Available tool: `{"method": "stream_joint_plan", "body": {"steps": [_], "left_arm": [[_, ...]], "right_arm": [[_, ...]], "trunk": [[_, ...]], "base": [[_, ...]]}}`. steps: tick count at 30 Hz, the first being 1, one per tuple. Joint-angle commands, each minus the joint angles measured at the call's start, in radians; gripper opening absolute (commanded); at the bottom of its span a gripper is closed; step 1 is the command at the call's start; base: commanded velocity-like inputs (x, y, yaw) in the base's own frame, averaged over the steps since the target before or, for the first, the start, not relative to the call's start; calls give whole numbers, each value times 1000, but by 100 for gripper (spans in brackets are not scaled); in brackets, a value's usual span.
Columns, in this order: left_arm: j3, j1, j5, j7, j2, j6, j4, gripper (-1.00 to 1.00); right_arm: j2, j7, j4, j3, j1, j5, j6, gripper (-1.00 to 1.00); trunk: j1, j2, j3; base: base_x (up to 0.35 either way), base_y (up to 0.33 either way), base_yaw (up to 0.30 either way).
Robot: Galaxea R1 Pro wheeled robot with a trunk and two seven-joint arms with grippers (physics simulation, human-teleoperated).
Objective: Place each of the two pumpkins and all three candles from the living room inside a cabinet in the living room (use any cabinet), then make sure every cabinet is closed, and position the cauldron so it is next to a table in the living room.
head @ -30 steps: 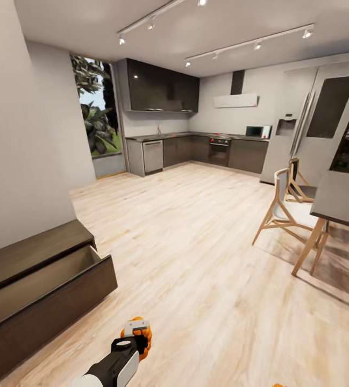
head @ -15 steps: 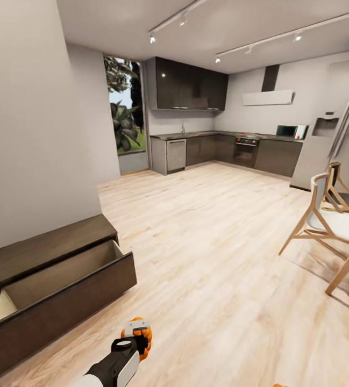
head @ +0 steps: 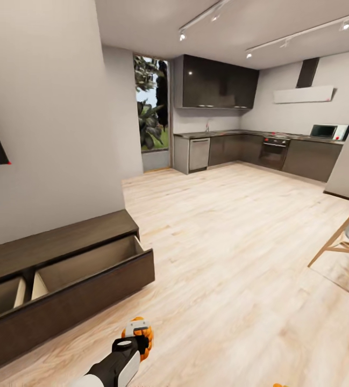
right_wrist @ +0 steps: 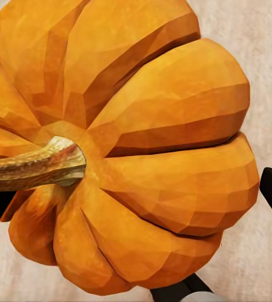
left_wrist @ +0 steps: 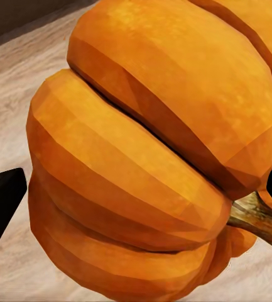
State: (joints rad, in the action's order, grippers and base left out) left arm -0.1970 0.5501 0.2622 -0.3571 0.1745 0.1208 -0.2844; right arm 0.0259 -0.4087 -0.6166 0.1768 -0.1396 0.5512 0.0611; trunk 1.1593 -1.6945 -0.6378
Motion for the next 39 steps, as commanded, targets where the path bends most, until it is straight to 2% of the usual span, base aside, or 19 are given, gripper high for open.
{"method": "stream_joint_plan", "body": {"steps": [1,14,29,39], "left_arm": [[-9,1,5,-10,0,6,-2,-100],[-9,1,5,-10,0,7,-2,-100],[-9,1,5,-10,0,9,-2,-100],[-9,1,6,-10,0,6,-2,-100]], "right_arm": [[0,-6,-3,-4,0,2,6,-100],[0,-7,-3,-17,0,2,6,-100],[0,-7,-3,-19,0,1,6,-100],[0,-7,-3,-19,0,1,6,-100]], "trunk": [[0,-1,-2],[0,-1,-8],[0,-1,-16],[0,-1,-21]], "base": [[0,0,282],[0,-57,282],[0,-170,282],[0,-19,282]]}}
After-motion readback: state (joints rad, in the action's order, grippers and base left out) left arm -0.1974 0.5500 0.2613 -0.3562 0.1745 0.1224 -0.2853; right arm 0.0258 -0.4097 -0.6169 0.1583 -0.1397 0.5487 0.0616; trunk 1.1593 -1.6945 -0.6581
